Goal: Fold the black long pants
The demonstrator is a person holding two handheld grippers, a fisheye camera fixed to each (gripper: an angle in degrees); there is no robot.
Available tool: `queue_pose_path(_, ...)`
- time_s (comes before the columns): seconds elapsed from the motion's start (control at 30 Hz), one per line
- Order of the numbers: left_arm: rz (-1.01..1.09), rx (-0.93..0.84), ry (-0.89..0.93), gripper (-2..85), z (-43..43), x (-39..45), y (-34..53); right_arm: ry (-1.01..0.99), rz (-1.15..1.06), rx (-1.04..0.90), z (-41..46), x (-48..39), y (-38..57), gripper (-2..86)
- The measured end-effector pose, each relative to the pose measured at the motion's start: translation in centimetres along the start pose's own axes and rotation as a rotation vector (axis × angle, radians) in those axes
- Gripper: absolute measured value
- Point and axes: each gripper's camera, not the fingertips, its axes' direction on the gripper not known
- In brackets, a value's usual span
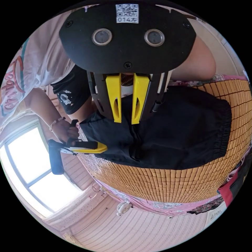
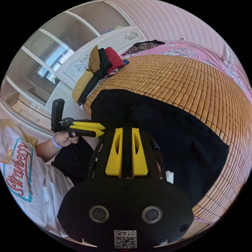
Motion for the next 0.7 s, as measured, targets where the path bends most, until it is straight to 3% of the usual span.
queue_pose_path(0.27,0.049,-0.131,-0.130,7.4,4.8,1.2,-0.4,0.268,0.045,-0.088,9.4,0.3,-6.6,8.3)
queue_pose_path(0.47,0.089,-0.113,-0.150,1.8,5.1,1.4,0.4,0.250,-0.008,-0.139,13.8,1.5,-6.2,2.2)
queue_pose_path(0.7,0.133,-0.049,-0.087,-0.8,2.4,2.7,1.0,0.189,-0.039,0.100,7.6,-0.6,-5.3,0.6)
